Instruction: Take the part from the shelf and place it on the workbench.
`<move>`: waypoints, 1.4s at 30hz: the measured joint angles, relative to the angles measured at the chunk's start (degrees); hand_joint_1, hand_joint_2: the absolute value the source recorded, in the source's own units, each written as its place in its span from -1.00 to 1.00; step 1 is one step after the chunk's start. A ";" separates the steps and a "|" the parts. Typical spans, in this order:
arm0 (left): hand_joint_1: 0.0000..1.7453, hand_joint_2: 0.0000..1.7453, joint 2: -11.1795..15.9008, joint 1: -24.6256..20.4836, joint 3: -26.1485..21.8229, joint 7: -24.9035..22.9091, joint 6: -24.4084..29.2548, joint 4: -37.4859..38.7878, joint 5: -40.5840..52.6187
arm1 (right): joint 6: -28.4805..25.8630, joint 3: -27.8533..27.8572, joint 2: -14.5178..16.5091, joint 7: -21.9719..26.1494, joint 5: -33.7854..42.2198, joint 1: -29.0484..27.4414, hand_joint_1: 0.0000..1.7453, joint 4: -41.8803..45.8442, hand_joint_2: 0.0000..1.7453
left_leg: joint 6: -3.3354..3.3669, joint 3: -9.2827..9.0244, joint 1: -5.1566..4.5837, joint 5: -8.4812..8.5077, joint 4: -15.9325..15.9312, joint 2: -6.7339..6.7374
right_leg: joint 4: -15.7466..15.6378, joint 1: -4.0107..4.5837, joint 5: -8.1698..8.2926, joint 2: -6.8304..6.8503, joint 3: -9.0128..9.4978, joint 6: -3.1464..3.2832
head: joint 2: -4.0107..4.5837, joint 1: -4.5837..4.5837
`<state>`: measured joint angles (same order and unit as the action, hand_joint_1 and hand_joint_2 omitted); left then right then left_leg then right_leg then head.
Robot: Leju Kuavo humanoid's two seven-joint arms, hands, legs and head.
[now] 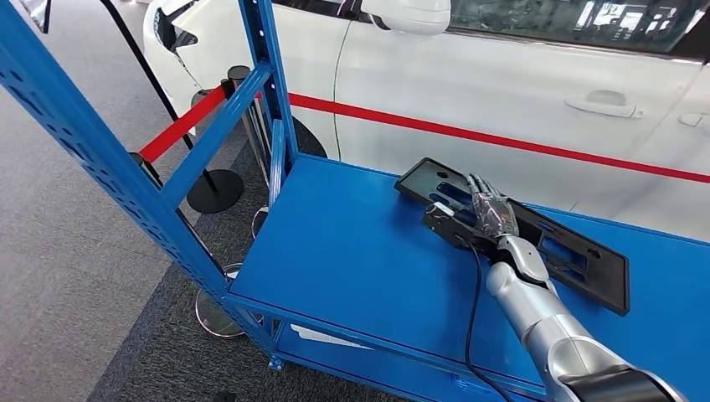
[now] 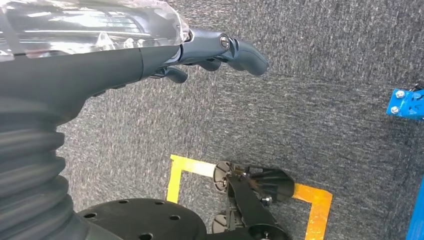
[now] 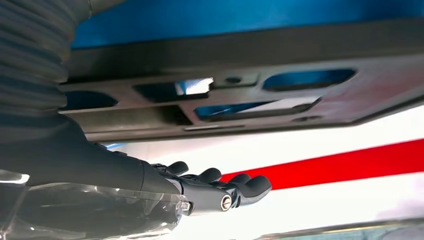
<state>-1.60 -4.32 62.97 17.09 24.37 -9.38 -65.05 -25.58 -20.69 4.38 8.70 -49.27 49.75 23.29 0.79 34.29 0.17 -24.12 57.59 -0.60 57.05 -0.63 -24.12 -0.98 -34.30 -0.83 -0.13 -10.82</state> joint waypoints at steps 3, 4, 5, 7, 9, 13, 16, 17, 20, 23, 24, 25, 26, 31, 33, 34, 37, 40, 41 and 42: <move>-1.00 1.00 0.00 0.02 0.00 0.22 0.01 0.00 -0.09 | -0.67 0.89 -0.81 0.70 0.30 -0.54 -1.00 0.66 1.00 | 0.00 0.00 0.00 0.00 0.00 0.00 | 0.00 0.00 0.00 0.00 0.00 0.00 | 0.00 0.00; -1.00 1.00 0.00 0.03 0.00 0.27 0.01 0.00 -0.14 | -0.83 1.18 -1.10 0.98 0.37 -0.70 -1.00 0.92 1.00 | 0.00 0.00 0.00 0.00 0.00 0.00 | 0.00 0.00 0.00 0.00 0.00 0.00 | 0.00 0.00; -1.00 1.00 0.00 0.04 0.00 0.30 0.01 0.00 -0.26 | -0.94 1.44 -1.36 1.29 0.44 -0.86 -1.00 1.20 1.00 | 0.00 0.00 0.00 0.00 0.00 0.00 | 0.00 0.00 0.00 -0.01 0.00 0.00 | 0.00 0.00; -1.00 1.00 0.00 0.04 0.00 0.33 0.01 0.00 -0.64 | -1.08 1.92 -1.85 1.96 0.63 -1.12 -0.94 1.83 1.00 | 0.00 0.00 0.00 0.00 0.00 0.01 | 0.00 -0.01 0.00 -0.01 0.00 0.00 | 0.00 0.00; -1.00 1.00 0.00 0.05 0.00 0.33 0.01 0.00 -0.93 | -1.12 2.27 -2.21 2.53 0.74 -1.29 -0.11 2.43 1.00 | 0.00 0.00 0.00 0.00 0.00 0.01 | 0.00 -0.01 0.00 -0.01 0.00 0.00 | 0.00 0.00; -1.00 1.00 0.00 0.05 0.00 0.48 0.01 0.00 -0.98 | -0.86 2.46 -2.59 3.52 0.97 -1.53 1.00 3.21 1.00 | 0.00 0.00 0.00 0.00 0.00 0.01 | 0.00 0.00 0.00 -0.01 0.00 0.00 | 0.00 0.00; -1.00 1.00 0.00 0.05 0.00 0.74 0.01 0.00 -1.04 | -0.79 2.60 -2.72 4.39 1.40 -1.76 1.00 3.63 1.00 | 0.00 0.00 0.00 0.00 0.00 0.01 | 0.00 0.00 0.00 -0.01 0.00 0.00 | 0.00 0.00; -1.00 1.00 0.00 0.05 0.00 0.84 0.01 0.00 -1.07 | -0.79 2.63 -2.75 4.60 1.49 -1.80 1.00 3.69 1.00 | 0.00 0.00 0.00 0.00 0.00 0.01 | 0.00 0.00 0.00 -0.01 0.00 0.00 | 0.00 0.00; -1.00 1.00 0.00 0.06 -0.01 1.04 0.05 0.00 -1.16 | -0.74 2.64 -2.77 4.96 1.51 -1.79 1.00 3.74 1.00 | 0.00 0.00 0.00 0.00 0.00 0.01 | 0.00 0.00 0.00 -0.01 0.00 0.00 | 0.00 0.00; -1.00 1.00 0.00 0.07 -0.03 1.11 0.17 0.00 -1.65 | -0.71 2.64 -2.77 5.20 1.51 -1.59 1.00 3.80 1.00 | 0.00 0.00 0.00 0.00 0.00 0.00 | 0.00 0.00 0.00 0.00 0.01 0.00 | 0.00 0.00; -1.00 1.00 0.00 0.07 -0.03 1.14 0.22 0.00 -1.84 | -0.66 2.64 -2.77 5.25 1.52 -1.49 1.00 3.81 1.00 | 0.00 0.00 0.00 0.00 0.00 0.00 | 0.00 0.00 0.00 0.00 0.01 0.00 | 0.00 0.00; -1.00 1.00 0.00 0.07 -0.04 1.18 0.26 0.00 -1.96 | -0.60 2.64 -2.77 5.27 1.53 -1.36 1.00 3.81 1.00 | 0.00 0.00 0.00 0.00 0.00 0.00 | 0.00 0.00 0.00 -0.01 0.01 0.00 | 0.00 0.00; -1.00 1.00 0.00 0.08 -0.05 1.22 0.28 0.00 -2.01 | -0.50 2.64 -2.78 5.29 1.53 -1.21 1.00 3.81 1.00 | 0.00 0.00 0.00 0.00 0.00 0.00 | 0.00 0.00 0.00 -0.01 0.02 0.00 | 0.00 0.00; -1.00 1.00 0.00 0.12 -0.07 1.46 0.31 0.00 -2.02 | -0.21 2.63 -2.86 5.78 1.89 -0.59 1.00 3.80 1.00 | 0.00 0.00 0.00 0.00 0.00 0.01 | 0.00 0.00 0.00 0.00 0.03 0.00 | 0.00 0.00; -1.00 1.00 0.00 0.18 -0.08 1.51 0.31 0.00 -2.04 | -0.27 2.62 -2.87 6.19 2.19 -0.52 1.00 3.79 1.00 | 0.00 -0.01 0.00 0.00 0.00 0.01 | 0.00 0.00 0.00 -0.01 0.03 0.00 | 0.00 0.00; -1.00 1.00 0.00 0.22 -0.08 1.54 0.31 0.00 -2.05 | -0.32 2.62 -2.87 6.36 2.31 -0.51 1.00 3.79 1.00 | 0.00 -0.01 0.00 0.00 0.00 0.01 | 0.00 0.01 0.00 -0.01 0.03 -0.01 | 0.00 0.00; -1.00 1.00 0.00 0.27 -0.09 1.55 0.31 0.00 -2.04 | -0.50 2.62 -2.87 6.59 2.50 -0.46 1.00 3.78 1.00 | 0.00 -0.02 0.01 0.00 0.00 0.01 | 0.00 0.02 0.00 -0.01 0.04 -0.01 | 0.00 0.00; -1.00 1.00 0.00 0.29 -0.09 1.55 0.31 0.00 -2.06 | -0.56 2.62 -2.87 6.82 2.67 -0.45 1.00 3.77 1.00 | 0.00 -0.02 0.02 0.00 0.00 0.01 | 0.00 0.02 0.00 -0.01 0.04 0.00 | 0.00 0.00; -1.00 1.00 0.00 0.31 -0.09 1.56 0.32 0.00 -2.09 | -0.56 2.62 -2.87 6.93 2.83 -0.44 1.00 3.77 1.00 | 0.00 -0.02 0.02 0.00 0.00 0.01 | 0.00 0.02 0.00 -0.01 0.04 0.00 | 0.00 0.00; -1.00 1.00 0.01 0.33 -0.09 1.60 0.33 0.00 -2.12 | -0.56 2.62 -2.87 7.04 3.03 -0.43 1.00 3.77 1.00 | 0.00 -0.02 0.02 0.00 0.00 0.01 | 0.00 0.02 0.00 -0.01 0.05 0.00 | 0.00 0.00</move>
<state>-1.59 -3.99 62.88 18.69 24.70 -9.38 -67.17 -26.14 -18.08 1.51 15.74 -46.24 49.32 27.06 0.79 34.27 0.19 -24.12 57.58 -0.59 57.05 -0.61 -24.12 -0.99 -34.25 -0.84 -0.13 -10.82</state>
